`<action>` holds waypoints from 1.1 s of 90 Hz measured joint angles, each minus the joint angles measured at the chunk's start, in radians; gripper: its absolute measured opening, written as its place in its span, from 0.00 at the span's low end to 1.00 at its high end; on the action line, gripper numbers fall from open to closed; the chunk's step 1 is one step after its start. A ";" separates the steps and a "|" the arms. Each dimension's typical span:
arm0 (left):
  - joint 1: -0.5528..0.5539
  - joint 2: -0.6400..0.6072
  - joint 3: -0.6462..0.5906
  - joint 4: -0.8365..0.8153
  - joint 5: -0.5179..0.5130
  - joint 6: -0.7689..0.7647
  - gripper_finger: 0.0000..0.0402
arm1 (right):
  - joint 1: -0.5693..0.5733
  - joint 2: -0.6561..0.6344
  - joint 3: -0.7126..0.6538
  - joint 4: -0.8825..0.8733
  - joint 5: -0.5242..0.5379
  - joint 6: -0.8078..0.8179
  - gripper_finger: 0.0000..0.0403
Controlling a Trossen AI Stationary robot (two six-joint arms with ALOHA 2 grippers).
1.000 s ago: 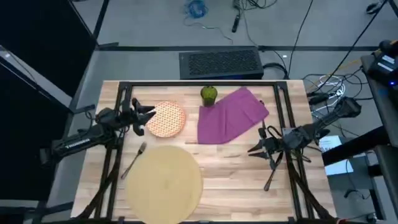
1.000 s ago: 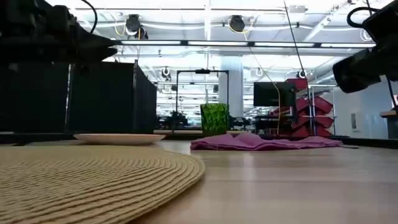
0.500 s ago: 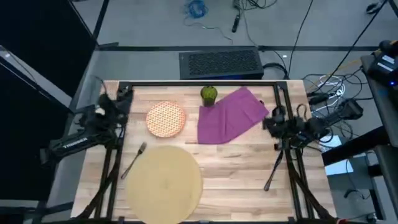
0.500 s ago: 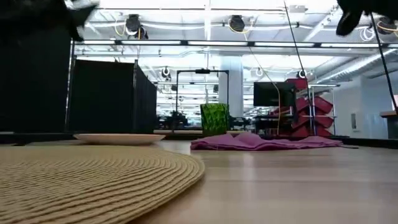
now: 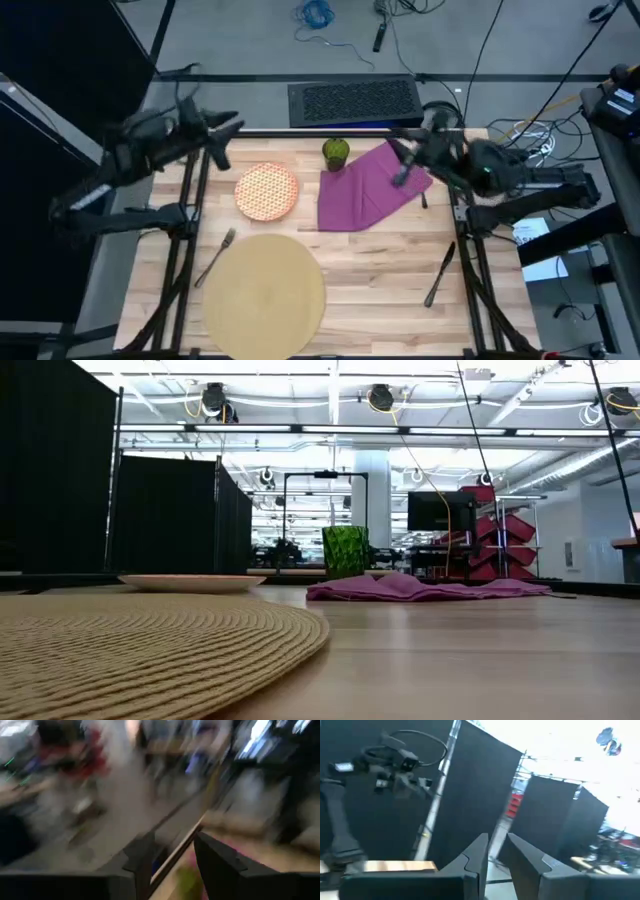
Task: Set table place
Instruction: Move the brown placemat to the bottom center of the table
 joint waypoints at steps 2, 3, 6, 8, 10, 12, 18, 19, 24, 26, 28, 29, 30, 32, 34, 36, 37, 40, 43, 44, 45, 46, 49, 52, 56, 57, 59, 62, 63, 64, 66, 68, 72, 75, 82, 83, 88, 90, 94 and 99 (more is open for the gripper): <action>0.000 0.014 0.015 -0.058 -0.026 0.002 0.32 | -0.016 0.027 0.034 -0.058 0.000 0.022 0.14; 0.000 0.019 0.019 -0.086 -0.037 0.002 0.32 | -0.023 0.040 0.051 -0.090 0.000 0.036 0.14; 0.000 0.030 0.024 -0.155 -0.059 0.001 0.32 | -0.047 0.080 0.105 -0.206 -0.006 0.082 0.14; 0.000 0.034 0.023 -0.198 -0.064 -0.005 0.32 | -0.063 0.107 0.137 -0.286 -0.020 0.118 0.14; 0.000 0.036 0.020 -0.232 -0.065 -0.015 0.32 | -0.082 0.134 0.168 -0.363 -0.045 0.159 0.14; 0.000 0.037 0.015 -0.264 -0.064 -0.024 0.32 | -0.101 0.162 0.196 -0.437 -0.079 0.201 0.14; -0.002 0.028 -0.003 -0.347 -0.064 -0.077 0.32 | -0.152 0.246 0.269 -0.614 -0.254 0.317 0.14; -0.002 0.025 -0.006 -0.361 -0.064 -0.086 0.32 | -0.159 0.259 0.278 -0.633 -0.292 0.332 0.14; -0.007 -0.001 -0.022 -0.426 -0.069 -0.134 0.32 | -0.189 0.325 0.309 -0.676 -0.486 0.388 0.14; -0.009 -0.017 -0.029 -0.443 -0.074 -0.154 0.32 | -0.194 0.351 0.313 -0.675 -0.562 0.404 0.14; -0.011 -0.036 -0.034 -0.456 -0.079 -0.174 0.32 | -0.196 0.376 0.314 -0.665 -0.632 0.417 0.14; -0.012 -0.045 -0.035 -0.460 -0.082 -0.183 0.32 | -0.196 0.388 0.314 -0.658 -0.662 0.423 0.14; -0.013 -0.056 -0.037 -0.463 -0.085 -0.192 0.32 | -0.195 0.401 0.314 -0.650 -0.692 0.428 0.14; -0.017 -0.082 -0.042 -0.463 -0.090 -0.215 0.32 | -0.193 0.428 0.313 -0.630 -0.745 0.439 0.13; -0.022 -0.109 -0.045 -0.462 -0.091 -0.232 0.32 | -0.188 0.455 0.313 -0.604 -0.784 0.450 0.13; -0.025 -0.136 -0.049 -0.461 -0.092 -0.248 0.32 | -0.181 0.484 0.313 -0.575 -0.811 0.461 0.13; -0.028 -0.149 -0.051 -0.459 -0.092 -0.256 0.32 | -0.176 0.498 0.313 -0.561 -0.822 0.468 0.13; -0.033 -0.190 -0.061 -0.451 -0.093 -0.281 0.32 | -0.161 0.537 0.313 -0.518 -0.840 0.486 0.12; -0.037 -0.232 -0.072 -0.443 -0.096 -0.305 0.32 | -0.146 0.575 0.313 -0.470 -0.846 0.511 0.11; -0.038 -0.245 -0.077 -0.439 -0.097 -0.312 0.32 | -0.140 0.587 0.313 -0.455 -0.849 0.519 0.11; -0.039 -0.259 -0.082 -0.435 -0.098 -0.317 0.32 | -0.136 0.600 0.313 -0.439 -0.852 0.527 0.11; -0.040 -0.272 -0.088 -0.430 -0.099 -0.324 0.32 | -0.132 0.614 0.313 -0.424 -0.856 0.536 0.10; -0.042 -0.307 -0.105 -0.413 -0.099 -0.339 0.32 | -0.120 0.651 0.313 -0.381 -0.866 0.565 0.09; -0.042 -0.338 -0.124 -0.402 -0.099 -0.356 0.32 | -0.110 0.687 0.313 -0.346 -0.876 0.596 0.08; -0.042 -0.376 -0.153 -0.389 -0.098 -0.376 0.32 | -0.097 0.731 0.313 -0.317 -0.898 0.634 0.05; -0.042 -0.384 -0.161 -0.384 -0.097 -0.382 0.32 | -0.094 0.742 0.313 -0.312 -0.903 0.644 0.05; -0.042 -0.398 -0.176 -0.374 -0.095 -0.391 0.32 | -0.087 0.762 0.313 -0.306 -0.912 0.662 0.04; -0.042 -0.416 -0.196 -0.358 -0.095 -0.401 0.32 | -0.079 0.787 0.314 -0.305 -0.925 0.679 0.02; -0.042 -0.421 -0.202 -0.355 -0.095 -0.404 0.32 | -0.076 0.795 0.314 -0.307 -0.929 0.684 0.02; -0.042 -0.425 -0.207 -0.352 -0.095 -0.407 0.32 | -0.072 0.803 0.315 -0.309 -0.932 0.688 0.01; -0.042 -0.432 -0.220 -0.347 -0.095 -0.409 0.32 | -0.063 0.818 0.316 -0.311 -0.935 0.697 0.01; -0.042 -0.436 -0.234 -0.342 -0.095 -0.411 0.32 | -0.053 0.834 0.317 -0.312 -0.935 0.708 0.01; -0.042 -0.439 -0.259 -0.326 -0.095 -0.412 0.32 | -0.031 0.861 0.318 -0.311 -0.935 0.725 0.01; -0.042 -0.437 -0.274 -0.317 -0.094 -0.411 0.32 | -0.012 0.883 0.318 -0.301 -0.937 0.739 0.01; -0.042 -0.423 -0.295 -0.293 -0.093 -0.401 0.32 | 0.030 0.936 0.318 -0.251 -0.948 0.787 0.01; -0.042 -0.420 -0.296 -0.290 -0.092 -0.397 0.32 | 0.035 0.942 0.318 -0.244 -0.952 0.794 0.01; -0.042 -0.409 -0.299 -0.276 -0.092 -0.382 0.32 | 0.061 0.969 0.318 -0.210 -0.965 0.840 0.00; -0.042 -0.405 -0.299 -0.272 -0.091 -0.373 0.32 | 0.070 0.979 0.318 -0.208 -0.964 0.858 0.00; -0.042 -0.399 -0.300 -0.265 -0.087 -0.361 0.32 | 0.084 0.994 0.318 -0.207 -0.960 0.886 0.00; -0.042 -0.392 -0.301 -0.255 -0.073 -0.354 0.32 | 0.098 1.010 0.318 -0.215 -0.940 0.913 0.00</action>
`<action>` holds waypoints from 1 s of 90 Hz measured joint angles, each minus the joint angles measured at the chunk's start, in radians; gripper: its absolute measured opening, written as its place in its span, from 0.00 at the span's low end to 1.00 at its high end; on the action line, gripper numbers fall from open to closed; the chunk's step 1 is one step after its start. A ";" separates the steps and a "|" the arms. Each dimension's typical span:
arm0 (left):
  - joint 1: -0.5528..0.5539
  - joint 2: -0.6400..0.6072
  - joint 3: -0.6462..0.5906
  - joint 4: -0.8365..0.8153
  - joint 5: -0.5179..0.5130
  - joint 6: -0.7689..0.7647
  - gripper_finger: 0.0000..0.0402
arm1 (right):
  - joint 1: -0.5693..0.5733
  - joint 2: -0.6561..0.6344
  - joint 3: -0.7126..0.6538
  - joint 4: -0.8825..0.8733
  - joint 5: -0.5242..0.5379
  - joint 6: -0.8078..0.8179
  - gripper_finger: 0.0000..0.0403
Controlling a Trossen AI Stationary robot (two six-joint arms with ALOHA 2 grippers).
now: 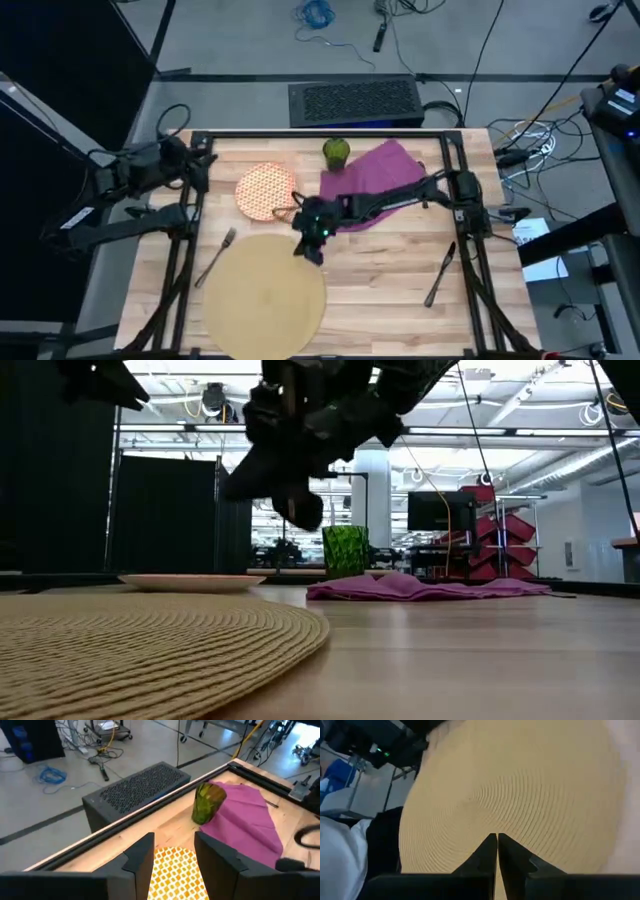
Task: Set table place
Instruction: Move the brown placemat to the bottom center of the table
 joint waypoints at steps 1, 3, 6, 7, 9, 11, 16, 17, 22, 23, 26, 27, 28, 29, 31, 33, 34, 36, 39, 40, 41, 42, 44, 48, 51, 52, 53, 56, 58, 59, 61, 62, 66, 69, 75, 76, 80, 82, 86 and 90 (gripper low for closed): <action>0.000 0.001 0.000 0.003 0.004 0.002 0.32 | 0.003 0.003 0.000 0.000 0.009 0.007 0.00; 0.000 0.002 0.000 0.010 0.014 0.008 0.32 | 0.009 0.009 0.000 0.000 0.028 0.021 0.00; 0.000 0.002 0.000 0.014 0.027 0.018 0.32 | 0.017 0.017 0.000 0.001 0.049 0.042 0.00; 0.000 0.002 0.000 0.013 0.032 0.019 0.32 | 0.019 0.019 0.000 0.001 0.053 0.047 0.00; 0.000 0.002 0.000 0.010 0.039 0.019 0.32 | 0.023 0.025 0.000 0.003 0.059 0.057 0.00; 0.000 0.002 0.000 0.009 0.040 0.019 0.32 | 0.026 0.030 0.000 0.003 0.067 0.067 0.00; 0.000 0.002 0.000 0.010 0.054 0.022 0.32 | 0.038 0.048 0.001 0.002 0.090 0.085 0.00; 0.000 0.002 0.000 0.010 0.059 0.023 0.32 | 0.040 0.052 0.001 0.000 0.094 0.088 0.00; 0.000 0.002 0.000 0.010 0.082 0.023 0.32 | 0.050 0.068 0.001 -0.013 0.111 0.099 0.00; 0.000 0.002 0.000 0.010 0.086 0.023 0.32 | 0.052 0.071 0.001 -0.015 0.114 0.101 0.00; 0.000 0.002 0.000 0.010 0.098 0.023 0.32 | 0.057 0.080 0.000 -0.020 0.119 0.106 0.00; 0.000 0.002 0.000 0.010 0.102 0.023 0.32 | 0.058 0.083 0.000 -0.022 0.120 0.109 0.00; 0.000 0.002 0.000 0.010 0.106 0.023 0.32 | 0.059 0.084 0.000 -0.025 0.122 0.111 0.00; 0.000 0.002 0.000 0.010 0.110 0.023 0.32 | 0.061 0.085 0.000 -0.030 0.127 0.113 0.00; 0.000 0.002 0.000 0.010 0.118 0.023 0.32 | 0.063 0.087 0.000 -0.044 0.142 0.116 0.00; 0.000 0.002 0.000 0.009 0.124 0.022 0.32 | 0.066 0.089 0.000 -0.058 0.156 0.117 0.00; 0.000 0.002 0.000 0.010 0.126 0.022 0.32 | 0.067 0.089 0.000 -0.064 0.160 0.117 0.00; 0.000 0.002 0.000 0.010 0.130 0.021 0.32 | 0.070 0.090 0.000 -0.078 0.168 0.118 0.00; 0.000 0.002 0.000 0.009 0.137 0.018 0.32 | 0.073 0.091 0.000 -0.109 0.187 0.119 0.00; 0.000 0.002 0.000 0.009 0.139 0.018 0.32 | 0.074 0.091 0.000 -0.119 0.193 0.119 0.00; 0.000 0.002 0.000 0.009 0.141 0.018 0.32 | 0.075 0.091 0.000 -0.129 0.198 0.120 0.00; 0.000 0.002 0.000 0.009 0.142 0.018 0.32 | 0.075 0.091 0.001 -0.135 0.202 0.121 0.00; 0.000 0.002 0.000 0.010 0.143 0.018 0.32 | 0.078 0.089 0.004 -0.154 0.215 0.123 0.00; 0.000 0.002 0.000 0.008 0.143 0.018 0.32 | 0.084 0.084 0.005 -0.196 0.234 0.124 0.00; 0.000 0.002 0.000 0.009 0.143 0.018 0.32 | 0.089 0.081 0.006 -0.226 0.238 0.123 0.00; 0.000 0.002 0.000 0.010 0.143 0.018 0.32 | 0.091 0.081 0.006 -0.235 0.239 0.123 0.00; 0.000 0.002 0.000 0.010 0.144 0.018 0.32 | 0.093 0.080 0.006 -0.243 0.241 0.123 0.00; 0.000 0.002 0.000 0.009 0.144 0.018 0.32 | 0.101 0.080 0.007 -0.267 0.247 0.123 0.00; 0.000 0.002 0.000 0.010 0.144 0.018 0.32 | 0.107 0.080 0.008 -0.281 0.251 0.124 0.00; 0.000 0.002 0.000 0.010 0.144 0.018 0.32 | 0.109 0.080 0.008 -0.287 0.251 0.124 0.00; 0.000 0.002 0.000 0.011 0.145 0.018 0.32 | 0.115 0.078 0.008 -0.302 0.251 0.124 0.00; 0.000 0.002 0.000 0.011 0.145 0.018 0.32 | 0.118 0.077 0.008 -0.311 0.251 0.124 0.00; 0.000 0.002 0.000 0.012 0.145 0.018 0.32 | 0.132 0.069 0.008 -0.350 0.250 0.126 0.00; 0.000 0.002 0.000 0.013 0.145 0.018 0.32 | 0.144 0.065 0.006 -0.385 0.248 0.127 0.00; 0.000 0.002 0.000 0.015 0.145 0.018 0.32 | 0.163 0.045 0.006 -0.456 0.255 0.128 0.00; 0.000 0.002 0.000 0.016 0.145 0.018 0.32 | 0.166 0.041 0.006 -0.471 0.261 0.129 0.00; 0.000 0.002 0.000 0.015 0.146 0.018 0.32 | 0.179 0.024 0.005 -0.539 0.293 0.137 0.00; 0.000 0.002 0.001 0.016 0.146 0.018 0.32 | 0.183 0.013 0.003 -0.579 0.313 0.141 0.00; 0.000 0.002 0.001 0.016 0.146 0.019 0.32 | 0.191 -0.002 0.001 -0.642 0.344 0.150 0.00; 0.000 0.002 0.001 0.017 0.146 0.019 0.32 | 0.198 -0.018 0.000 -0.695 0.363 0.160 0.00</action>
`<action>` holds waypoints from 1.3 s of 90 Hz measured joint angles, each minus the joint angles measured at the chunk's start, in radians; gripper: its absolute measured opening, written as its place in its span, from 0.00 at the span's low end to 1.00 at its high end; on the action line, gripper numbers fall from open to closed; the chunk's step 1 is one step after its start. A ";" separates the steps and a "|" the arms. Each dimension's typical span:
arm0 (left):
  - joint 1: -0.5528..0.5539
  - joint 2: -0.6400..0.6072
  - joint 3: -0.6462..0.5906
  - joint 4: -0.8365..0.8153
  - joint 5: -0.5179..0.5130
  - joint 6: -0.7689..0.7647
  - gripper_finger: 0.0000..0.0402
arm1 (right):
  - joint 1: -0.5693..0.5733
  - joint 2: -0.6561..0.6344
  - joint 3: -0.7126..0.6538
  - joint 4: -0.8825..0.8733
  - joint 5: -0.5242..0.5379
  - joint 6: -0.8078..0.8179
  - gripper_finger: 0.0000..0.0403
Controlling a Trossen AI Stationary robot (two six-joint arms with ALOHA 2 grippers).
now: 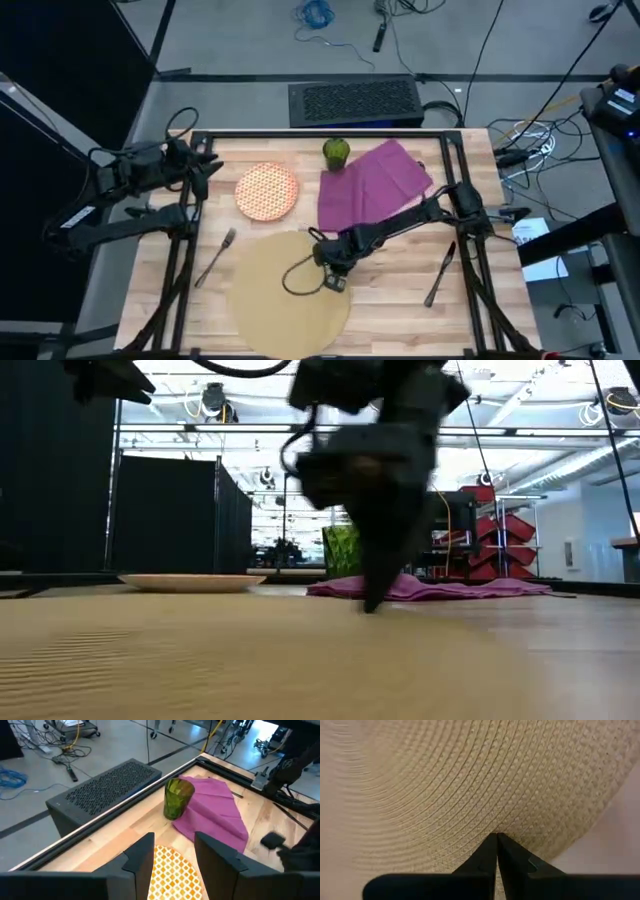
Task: Set table place
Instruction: Move the brown placemat to the bottom center of the table, then put the orange plate on the brown placemat
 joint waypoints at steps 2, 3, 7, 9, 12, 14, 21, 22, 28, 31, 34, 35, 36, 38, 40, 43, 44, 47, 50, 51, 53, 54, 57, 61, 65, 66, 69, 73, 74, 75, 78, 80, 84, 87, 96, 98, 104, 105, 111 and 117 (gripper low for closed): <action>0.000 0.000 0.000 0.000 0.000 0.000 0.32 | 0.003 -0.004 -0.001 -0.023 0.010 0.005 0.00; 0.000 0.000 0.000 -0.001 0.000 0.000 0.32 | 0.004 -0.006 -0.001 -0.034 0.016 0.009 0.00; 0.000 0.000 0.000 0.000 0.001 0.002 0.32 | 0.010 -0.014 -0.002 -0.078 0.034 0.020 0.00; 0.000 0.000 0.000 0.000 0.001 0.004 0.32 | 0.012 -0.017 -0.003 -0.103 0.040 0.022 0.00; 0.000 0.000 0.000 -0.001 0.005 0.004 0.32 | 0.016 -0.020 -0.008 -0.135 0.046 0.027 0.00; 0.000 0.000 0.000 -0.001 0.007 0.004 0.32 | 0.018 -0.023 -0.013 -0.149 0.048 0.032 0.00; 0.000 -0.001 0.000 -0.001 0.019 0.005 0.32 | 0.026 -0.038 -0.042 -0.168 0.046 0.053 0.00; 0.000 -0.001 0.000 -0.001 0.020 0.005 0.32 | 0.027 -0.040 -0.047 -0.170 0.045 0.057 0.00; 0.000 -0.002 0.000 -0.002 0.021 0.006 0.32 | 0.030 -0.056 -0.069 -0.166 0.046 0.072 0.00; 0.000 -0.002 0.000 -0.001 0.021 0.006 0.32 | 0.029 -0.063 -0.073 -0.160 0.043 0.074 0.00; 0.000 -0.002 0.000 -0.001 0.021 0.007 0.32 | 0.029 -0.071 -0.074 -0.151 0.041 0.076 0.00; 0.000 -0.002 0.000 -0.001 0.021 0.008 0.32 | 0.029 -0.075 -0.075 -0.148 0.041 0.077 0.00; 0.000 -0.002 0.000 -0.001 0.021 0.010 0.32 | 0.029 -0.080 -0.075 -0.146 0.041 0.078 0.00; 0.000 -0.002 0.000 0.001 0.021 0.015 0.32 | 0.028 -0.091 -0.075 -0.147 0.041 0.079 0.00; 0.000 -0.002 0.000 0.002 0.021 0.020 0.32 | 0.026 -0.106 -0.075 -0.150 0.039 0.079 0.00; 0.000 -0.002 0.001 0.002 0.021 0.024 0.32 | 0.021 -0.135 -0.075 -0.158 0.039 0.080 0.00; 0.000 -0.002 0.001 0.002 0.021 0.024 0.32 | 0.020 -0.144 -0.075 -0.162 0.038 0.079 0.00; 0.000 -0.002 0.001 0.004 0.021 0.024 0.32 | 0.016 -0.175 -0.073 -0.176 0.037 0.079 0.00; 0.000 -0.002 0.001 0.009 0.021 0.025 0.32 | 0.012 -0.203 -0.072 -0.188 0.039 0.079 0.00; 0.000 -0.002 0.001 0.010 0.021 0.026 0.32 | 0.010 -0.212 -0.072 -0.192 0.042 0.079 0.00; 0.000 -0.002 0.001 0.014 0.020 0.026 0.32 | 0.006 -0.233 -0.072 -0.200 0.052 0.079 0.00; 0.000 -0.002 0.001 0.015 0.020 0.027 0.32 | 0.005 -0.243 -0.072 -0.204 0.057 0.080 0.00; 0.000 -0.002 0.001 0.017 0.021 0.030 0.32 | -0.001 -0.273 -0.073 -0.216 0.077 0.084 0.00; 0.000 -0.002 0.001 0.018 0.020 0.031 0.32 | -0.009 -0.316 -0.073 -0.220 0.106 0.087 0.00; 0.000 -0.002 0.001 0.024 0.021 0.031 0.32 | -0.019 -0.358 -0.072 -0.218 0.145 0.077 0.00; 0.000 -0.002 0.001 0.025 0.023 0.031 0.32 | -0.022 -0.366 -0.071 -0.217 0.155 0.071 0.00; 0.000 -0.002 0.001 0.031 0.033 0.029 0.32 | -0.029 -0.392 -0.071 -0.209 0.191 0.050 0.00; 0.000 -0.002 -0.006 0.053 0.057 0.019 0.32 | -0.036 -0.420 -0.071 -0.202 0.246 0.004 0.00; 0.000 -0.002 -0.010 0.059 0.064 0.012 0.32 | -0.039 -0.426 -0.071 -0.200 0.264 -0.013 0.00; 0.000 -0.002 -0.015 0.065 0.071 0.003 0.32 | -0.041 -0.432 -0.071 -0.199 0.280 -0.029 0.00; 0.000 -0.002 -0.033 0.076 0.098 -0.025 0.32 | -0.046 -0.450 -0.071 -0.195 0.328 -0.083 0.01; 0.000 -0.002 -0.049 0.077 0.121 -0.040 0.32 | -0.048 -0.462 -0.071 -0.192 0.360 -0.117 0.01; 0.000 0.002 -0.090 0.075 0.168 -0.057 0.32 | -0.054 -0.483 -0.071 -0.183 0.428 -0.182 0.01; -0.001 0.004 -0.125 0.079 0.196 -0.073 0.32 | -0.058 -0.496 -0.071 -0.180 0.470 -0.223 0.01; -0.005 0.001 -0.255 0.115 0.203 -0.133 0.32 | -0.070 -0.520 -0.071 -0.169 0.548 -0.264 0.01; -0.009 -0.002 -0.285 0.139 0.202 -0.145 0.32 | -0.073 -0.524 -0.071 -0.153 0.556 -0.269 0.01; -0.021 -0.007 -0.367 0.220 0.204 -0.184 0.32 | -0.085 -0.529 -0.074 -0.055 0.557 -0.277 0.02; -0.022 -0.007 -0.380 0.236 0.204 -0.188 0.32 | -0.089 -0.529 -0.078 -0.029 0.553 -0.276 0.02; -0.033 -0.007 -0.442 0.327 0.202 -0.233 0.32 | -0.115 -0.529 -0.114 0.151 0.469 -0.274 0.02; -0.035 -0.007 -0.479 0.395 0.176 -0.280 0.32 | -0.159 -0.522 -0.171 0.359 0.338 -0.257 0.05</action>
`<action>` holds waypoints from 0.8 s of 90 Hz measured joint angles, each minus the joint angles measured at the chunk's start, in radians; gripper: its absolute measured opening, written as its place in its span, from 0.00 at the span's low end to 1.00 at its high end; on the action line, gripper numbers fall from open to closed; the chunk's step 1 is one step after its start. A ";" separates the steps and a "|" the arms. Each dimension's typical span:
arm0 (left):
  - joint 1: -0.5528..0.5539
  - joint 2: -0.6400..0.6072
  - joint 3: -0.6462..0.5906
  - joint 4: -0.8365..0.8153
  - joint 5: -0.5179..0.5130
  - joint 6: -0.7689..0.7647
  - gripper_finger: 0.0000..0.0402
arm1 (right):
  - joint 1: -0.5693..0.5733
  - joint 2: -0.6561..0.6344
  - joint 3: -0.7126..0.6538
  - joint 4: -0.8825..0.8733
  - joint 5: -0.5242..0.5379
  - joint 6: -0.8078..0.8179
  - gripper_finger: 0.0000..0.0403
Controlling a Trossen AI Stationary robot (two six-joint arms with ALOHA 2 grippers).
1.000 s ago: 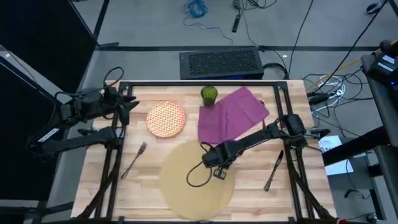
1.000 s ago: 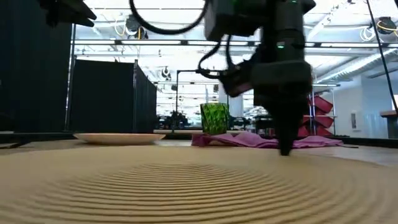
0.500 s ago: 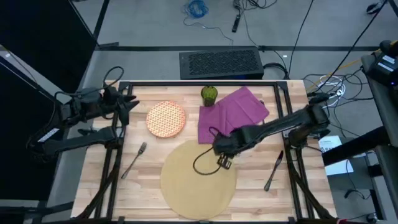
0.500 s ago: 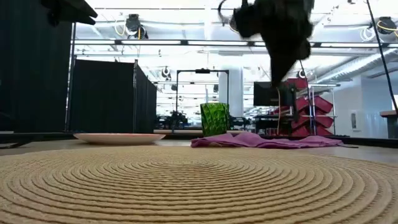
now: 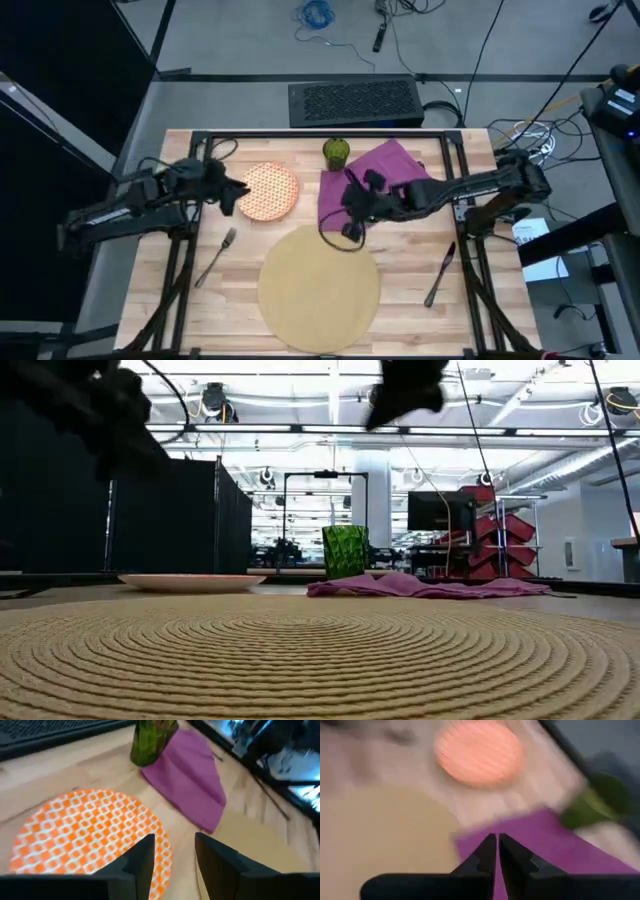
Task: Set table place
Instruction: Put the orange plate on the brown placemat
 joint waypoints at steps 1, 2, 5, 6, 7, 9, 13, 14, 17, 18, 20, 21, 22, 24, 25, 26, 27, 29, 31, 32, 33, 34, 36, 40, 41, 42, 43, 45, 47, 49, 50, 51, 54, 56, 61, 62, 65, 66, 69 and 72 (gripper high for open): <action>0.000 0.000 -0.003 0.006 -0.011 -0.012 0.32 | -0.009 0.002 -0.011 0.040 -0.021 0.006 0.05; 0.000 0.000 -0.004 0.009 -0.022 -0.025 0.32 | -0.018 0.005 -0.022 0.084 -0.039 0.014 0.06; 0.001 0.000 -0.004 0.021 -0.067 -0.051 0.32 | -0.042 0.015 -0.053 0.200 -0.082 0.045 0.08; 0.001 0.000 -0.004 0.027 -0.079 -0.056 0.32 | -0.050 0.019 -0.063 0.236 -0.094 0.057 0.09; 0.001 0.000 -0.004 0.033 -0.089 -0.060 0.32 | -0.059 0.024 -0.074 0.274 -0.106 0.069 0.09; 0.001 -0.001 -0.004 0.052 -0.111 -0.062 0.32 | -0.075 0.036 -0.092 0.339 -0.124 0.093 0.11; 0.001 -0.002 0.000 0.073 -0.145 -0.061 0.32 | -0.108 0.070 -0.120 0.461 -0.164 0.139 0.14; 0.001 -0.003 0.002 0.074 -0.154 -0.058 0.32 | -0.117 0.080 -0.125 0.485 -0.177 0.150 0.15; 0.002 -0.005 0.010 0.078 -0.182 -0.043 0.32 | -0.140 0.117 -0.133 0.546 -0.218 0.181 0.17; 0.003 -0.005 0.013 0.081 -0.190 -0.033 0.32 | -0.146 0.131 -0.134 0.562 -0.232 0.191 0.18; 0.006 -0.005 0.019 0.088 -0.207 -0.016 0.32 | -0.159 0.160 -0.135 0.590 -0.254 0.212 0.19; 0.008 -0.005 0.024 0.090 -0.214 -0.008 0.32 | -0.164 0.175 -0.135 0.606 -0.266 0.221 0.20; 0.009 -0.005 0.027 0.092 -0.221 0.000 0.32 | -0.169 0.191 -0.134 0.621 -0.278 0.230 0.21; 0.013 -0.005 0.035 0.095 -0.232 0.013 0.32 | -0.177 0.225 -0.129 0.651 -0.299 0.245 0.22; 0.015 -0.005 0.038 0.096 -0.234 0.018 0.32 | -0.181 0.242 -0.125 0.664 -0.309 0.253 0.23; 0.018 -0.004 0.040 0.096 -0.236 0.019 0.32 | -0.184 0.260 -0.121 0.678 -0.319 0.261 0.24; 0.021 -0.002 0.042 0.096 -0.239 0.023 0.32 | -0.186 0.278 -0.115 0.689 -0.329 0.267 0.24; 0.029 0.001 0.045 0.096 -0.242 0.032 0.32 | -0.190 0.313 -0.102 0.711 -0.348 0.278 0.26; 0.039 0.006 0.046 0.097 -0.244 0.042 0.32 | -0.192 0.346 -0.086 0.731 -0.368 0.284 0.27; 0.045 0.010 0.046 0.097 -0.244 0.045 0.32 | -0.193 0.364 -0.075 0.739 -0.377 0.286 0.28; 0.051 0.013 0.047 0.098 -0.244 0.049 0.32 | -0.193 0.380 -0.065 0.747 -0.386 0.288 0.28; 0.057 0.018 0.047 0.097 -0.244 0.052 0.32 | -0.193 0.396 -0.054 0.753 -0.394 0.289 0.29; 0.070 0.028 0.047 0.092 -0.244 0.059 0.32 | -0.192 0.424 -0.030 0.758 -0.408 0.293 0.30; 0.099 0.057 0.047 0.070 -0.244 0.068 0.32 | -0.188 0.471 0.018 0.757 -0.431 0.289 0.31; 0.107 0.065 0.046 0.065 -0.244 0.068 0.32 | -0.187 0.482 0.030 0.755 -0.434 0.285 0.32; 0.114 0.073 0.046 0.061 -0.244 0.069 0.32 | -0.185 0.492 0.041 0.752 -0.436 0.279 0.32; 0.122 0.082 0.046 0.058 -0.245 0.070 0.32 | -0.184 0.499 0.053 0.747 -0.436 0.274 0.32; 0.136 0.101 0.046 0.055 -0.247 0.078 0.32 | -0.182 0.513 0.073 0.739 -0.436 0.259 0.33; 0.150 0.121 0.046 0.053 -0.247 0.090 0.32 | -0.181 0.525 0.089 0.729 -0.436 0.245 0.33; 0.164 0.142 0.046 0.053 -0.247 0.101 0.32 | -0.180 0.534 0.105 0.718 -0.435 0.233 0.34; 0.169 0.151 0.046 0.053 -0.247 0.106 0.32 | -0.180 0.538 0.112 0.714 -0.434 0.227 0.34; 0.176 0.163 0.046 0.053 -0.246 0.111 0.32 | -0.179 0.542 0.121 0.710 -0.434 0.222 0.34; 0.195 0.195 0.046 0.056 -0.245 0.123 0.32 | -0.179 0.550 0.143 0.697 -0.434 0.202 0.34; 0.206 0.218 0.046 0.063 -0.244 0.129 0.32 | -0.178 0.551 0.152 0.690 -0.434 0.191 0.34; 0.228 0.272 0.046 0.094 -0.242 0.151 0.32 | -0.181 0.550 0.169 0.675 -0.433 0.165 0.33; 0.232 0.284 0.046 0.100 -0.241 0.153 0.32 | -0.182 0.548 0.170 0.675 -0.433 0.161 0.33; 0.242 0.315 0.046 0.118 -0.238 0.161 0.32 | -0.185 0.539 0.170 0.663 -0.432 0.149 0.33; 0.245 0.326 0.046 0.124 -0.235 0.165 0.32 | -0.186 0.535 0.170 0.657 -0.432 0.146 0.33; 0.258 0.358 0.046 0.137 -0.229 0.173 0.32 | -0.188 0.524 0.168 0.645 -0.432 0.136 0.32; 0.272 0.388 0.046 0.145 -0.229 0.174 0.32 | -0.190 0.511 0.169 0.631 -0.432 0.122 0.32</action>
